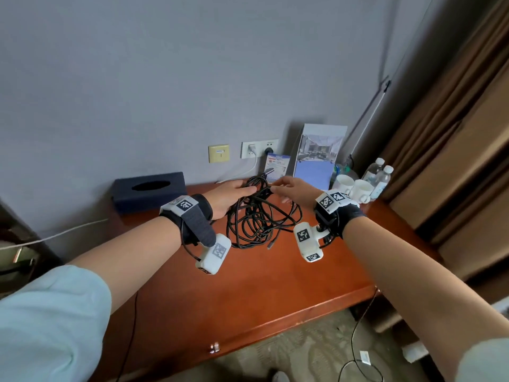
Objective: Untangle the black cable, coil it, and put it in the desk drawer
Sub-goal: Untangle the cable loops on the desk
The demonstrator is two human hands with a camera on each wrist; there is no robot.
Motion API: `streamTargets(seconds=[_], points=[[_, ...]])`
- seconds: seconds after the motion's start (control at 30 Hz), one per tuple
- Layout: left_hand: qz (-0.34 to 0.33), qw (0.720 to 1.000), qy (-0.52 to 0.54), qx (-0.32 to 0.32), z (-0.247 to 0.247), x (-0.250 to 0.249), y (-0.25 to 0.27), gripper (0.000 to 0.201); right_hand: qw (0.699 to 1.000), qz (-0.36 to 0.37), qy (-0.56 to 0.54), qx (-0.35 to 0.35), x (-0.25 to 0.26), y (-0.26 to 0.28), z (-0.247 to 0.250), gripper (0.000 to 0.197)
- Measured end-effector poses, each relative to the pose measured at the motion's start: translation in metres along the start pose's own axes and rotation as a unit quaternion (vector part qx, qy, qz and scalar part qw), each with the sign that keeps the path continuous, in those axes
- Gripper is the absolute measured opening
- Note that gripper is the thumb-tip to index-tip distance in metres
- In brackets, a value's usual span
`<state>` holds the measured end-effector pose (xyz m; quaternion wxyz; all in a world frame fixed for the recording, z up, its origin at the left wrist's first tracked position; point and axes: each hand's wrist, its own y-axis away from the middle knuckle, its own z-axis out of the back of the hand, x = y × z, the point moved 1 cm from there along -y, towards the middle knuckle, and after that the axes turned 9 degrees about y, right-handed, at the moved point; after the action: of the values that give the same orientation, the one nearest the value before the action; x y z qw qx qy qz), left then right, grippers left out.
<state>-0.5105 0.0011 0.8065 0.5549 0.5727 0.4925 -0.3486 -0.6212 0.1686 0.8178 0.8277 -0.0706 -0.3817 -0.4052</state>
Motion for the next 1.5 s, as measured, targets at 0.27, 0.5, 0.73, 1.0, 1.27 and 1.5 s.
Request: streamTargets(seconds=[0.27, 0.5, 0.73, 1.0, 1.27, 1.5], points=[[-0.018, 0.998, 0.028, -0.052, -0.060, -0.012, -0.054, 0.012, 0.997, 0.044, 0.024, 0.065, -0.052, -0.036, 0.066, 0.022], [-0.031, 0.993, 0.031, -0.113, -0.086, -0.011, -0.078, 0.002, 0.991, 0.089, 0.021, 0.094, -0.066, -0.056, 0.081, 0.014], [-0.023, 0.990, -0.016, -0.140, -0.071, -0.014, -0.087, 0.014, 0.989, 0.113, 0.000, 0.092, -0.063, -0.077, 0.078, 0.022], [-0.060, 0.983, -0.105, -0.140, -0.039, -0.028, -0.085, 0.011, 0.995, 0.083, -0.016, 0.059, -0.049, -0.095, 0.056, 0.024], [-0.090, 0.963, -0.200, -0.159, -0.004, -0.031, -0.092, 0.006, 0.998, 0.065, 0.013, -0.003, -0.029, -0.111, 0.034, 0.032], [-0.085, 0.937, -0.286, -0.184, 0.010, -0.034, -0.083, 0.003, 0.994, 0.096, 0.049, -0.017, -0.014, -0.111, 0.032, 0.030]])
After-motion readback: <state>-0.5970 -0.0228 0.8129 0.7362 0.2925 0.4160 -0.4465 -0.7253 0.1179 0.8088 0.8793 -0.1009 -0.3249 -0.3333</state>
